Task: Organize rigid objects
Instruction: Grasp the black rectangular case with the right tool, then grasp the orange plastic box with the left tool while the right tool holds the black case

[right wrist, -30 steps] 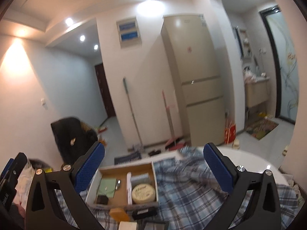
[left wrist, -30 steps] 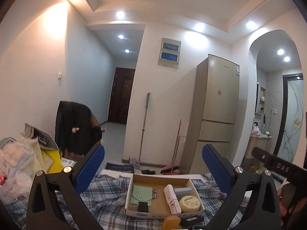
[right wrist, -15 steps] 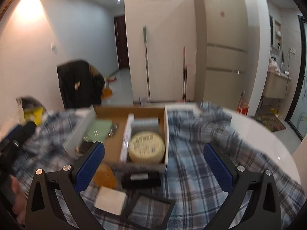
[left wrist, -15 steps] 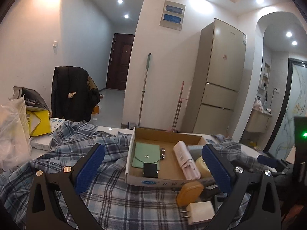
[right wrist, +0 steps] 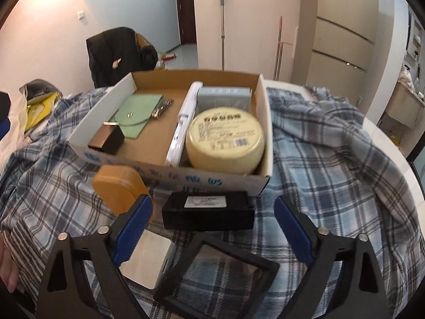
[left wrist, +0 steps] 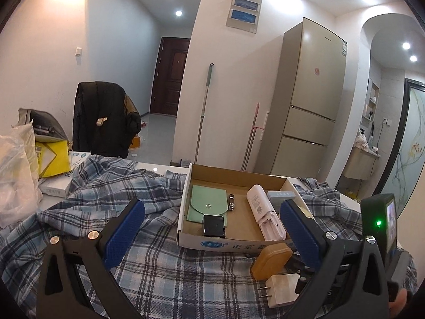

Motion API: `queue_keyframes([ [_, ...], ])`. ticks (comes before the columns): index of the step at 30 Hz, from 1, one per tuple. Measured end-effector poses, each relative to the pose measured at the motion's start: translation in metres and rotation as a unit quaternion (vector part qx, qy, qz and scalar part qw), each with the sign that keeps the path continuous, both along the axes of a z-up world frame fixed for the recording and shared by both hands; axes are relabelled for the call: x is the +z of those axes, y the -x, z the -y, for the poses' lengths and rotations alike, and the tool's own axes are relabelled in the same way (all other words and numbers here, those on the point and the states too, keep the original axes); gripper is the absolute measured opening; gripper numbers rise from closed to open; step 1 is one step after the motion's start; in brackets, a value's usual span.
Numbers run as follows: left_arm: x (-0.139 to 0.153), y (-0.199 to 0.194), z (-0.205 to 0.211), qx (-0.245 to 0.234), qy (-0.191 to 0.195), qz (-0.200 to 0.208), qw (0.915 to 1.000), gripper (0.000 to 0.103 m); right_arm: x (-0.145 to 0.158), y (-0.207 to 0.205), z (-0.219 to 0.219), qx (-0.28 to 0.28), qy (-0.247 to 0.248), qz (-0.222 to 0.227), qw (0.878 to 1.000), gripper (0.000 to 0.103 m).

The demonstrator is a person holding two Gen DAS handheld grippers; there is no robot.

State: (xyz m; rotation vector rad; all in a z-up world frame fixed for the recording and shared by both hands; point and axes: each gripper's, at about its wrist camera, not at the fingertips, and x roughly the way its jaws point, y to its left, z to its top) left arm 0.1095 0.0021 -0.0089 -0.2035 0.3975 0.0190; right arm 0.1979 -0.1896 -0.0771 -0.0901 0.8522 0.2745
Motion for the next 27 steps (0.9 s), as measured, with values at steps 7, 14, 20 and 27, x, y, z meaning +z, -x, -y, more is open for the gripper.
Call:
queue_keyframes([
  [7, -0.001, -0.001, 0.003, -0.005, -0.005, -0.004, 1.0, 0.103, -0.008, -0.008, 0.006, -0.002, -0.02, -0.03, 0.999, 0.086],
  [14, -0.002, -0.002, 0.004, -0.004, -0.006, -0.008, 0.9999, 0.103, -0.013, -0.011, -0.003, 0.007, -0.003, -0.038, 0.999, 0.068],
  [20, -0.002, -0.002, 0.005, -0.005, -0.009, -0.009, 0.9999, 0.103, 0.005, -0.001, 0.01, -0.021, -0.006, -0.004, 1.0, 0.068],
  [27, 0.005, -0.005, 0.007, -0.009, -0.005, -0.024, 0.9997, 0.103, 0.057, 0.025, 0.051, -0.07, -0.065, 0.052, 0.994, 0.068],
])
